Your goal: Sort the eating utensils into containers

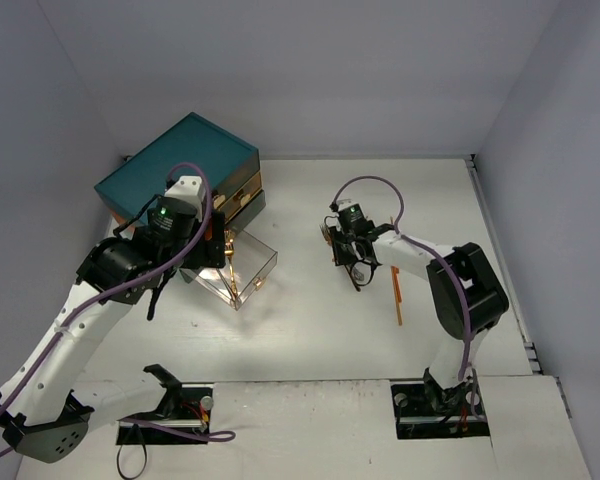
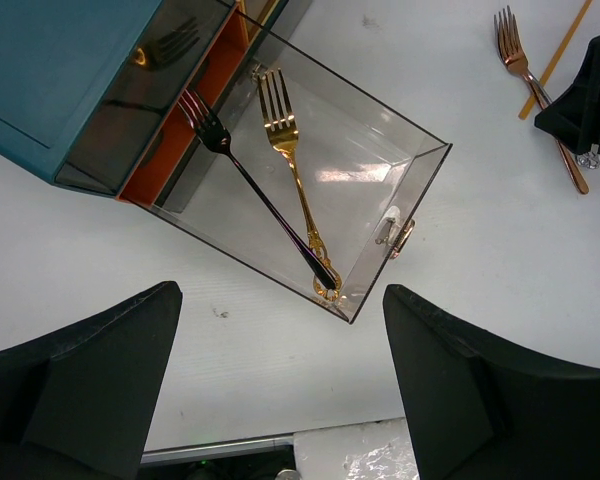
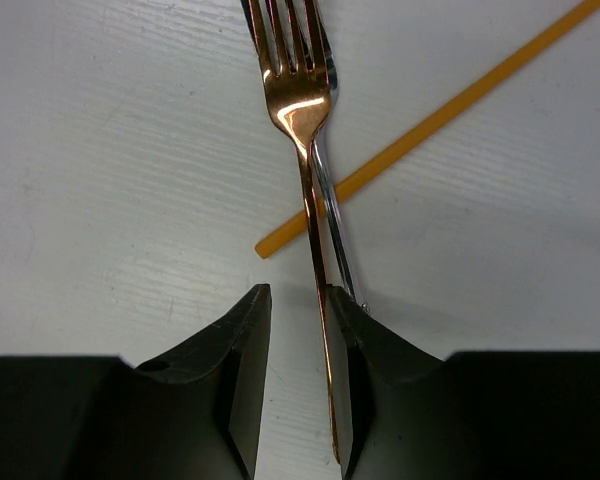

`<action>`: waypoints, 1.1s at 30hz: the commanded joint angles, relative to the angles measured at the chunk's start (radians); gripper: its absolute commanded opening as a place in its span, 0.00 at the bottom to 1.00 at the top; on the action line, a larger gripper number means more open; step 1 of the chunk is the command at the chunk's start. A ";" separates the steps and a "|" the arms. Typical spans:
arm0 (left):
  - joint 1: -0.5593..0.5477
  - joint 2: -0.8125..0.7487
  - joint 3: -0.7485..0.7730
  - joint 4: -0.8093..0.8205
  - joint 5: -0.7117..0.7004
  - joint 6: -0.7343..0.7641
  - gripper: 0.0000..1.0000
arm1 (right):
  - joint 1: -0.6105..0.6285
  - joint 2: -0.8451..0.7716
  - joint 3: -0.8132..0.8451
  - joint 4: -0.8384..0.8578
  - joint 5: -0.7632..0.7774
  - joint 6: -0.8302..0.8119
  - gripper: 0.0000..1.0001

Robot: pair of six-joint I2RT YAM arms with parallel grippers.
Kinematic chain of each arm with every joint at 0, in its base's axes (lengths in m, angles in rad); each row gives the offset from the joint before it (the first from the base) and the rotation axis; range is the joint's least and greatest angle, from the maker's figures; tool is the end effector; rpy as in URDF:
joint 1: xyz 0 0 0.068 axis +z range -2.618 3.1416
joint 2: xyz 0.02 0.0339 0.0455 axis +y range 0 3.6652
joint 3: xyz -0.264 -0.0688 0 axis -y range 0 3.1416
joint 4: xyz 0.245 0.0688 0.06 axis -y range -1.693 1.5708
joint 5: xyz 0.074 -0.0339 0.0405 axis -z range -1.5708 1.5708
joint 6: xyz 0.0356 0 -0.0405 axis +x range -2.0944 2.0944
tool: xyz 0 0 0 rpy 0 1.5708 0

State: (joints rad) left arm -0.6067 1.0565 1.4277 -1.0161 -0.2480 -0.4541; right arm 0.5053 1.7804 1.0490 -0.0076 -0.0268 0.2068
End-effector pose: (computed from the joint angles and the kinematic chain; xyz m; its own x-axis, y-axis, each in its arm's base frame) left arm 0.1557 -0.0974 0.4229 -0.6156 -0.0904 -0.7829 0.1353 0.9665 -0.2180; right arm 0.3306 0.1840 0.1789 -0.6797 -0.1415 -0.7197 -0.3695 0.9136 0.1694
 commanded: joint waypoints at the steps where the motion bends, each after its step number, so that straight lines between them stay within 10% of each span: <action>1: 0.010 -0.005 0.047 0.030 -0.021 -0.001 0.80 | 0.006 0.031 0.051 0.019 0.003 -0.020 0.26; 16: 0.016 -0.017 0.042 0.029 -0.028 0.009 0.80 | 0.020 0.038 0.016 0.017 0.024 -0.037 0.01; 33: 0.024 -0.040 0.077 0.028 -0.078 0.022 0.80 | 0.225 -0.294 0.318 -0.044 -0.009 0.130 0.00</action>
State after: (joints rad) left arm -0.5932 1.0339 1.4613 -1.0166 -0.2912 -0.4458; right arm 0.6440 1.4881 1.2305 -0.0871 -0.0153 0.2376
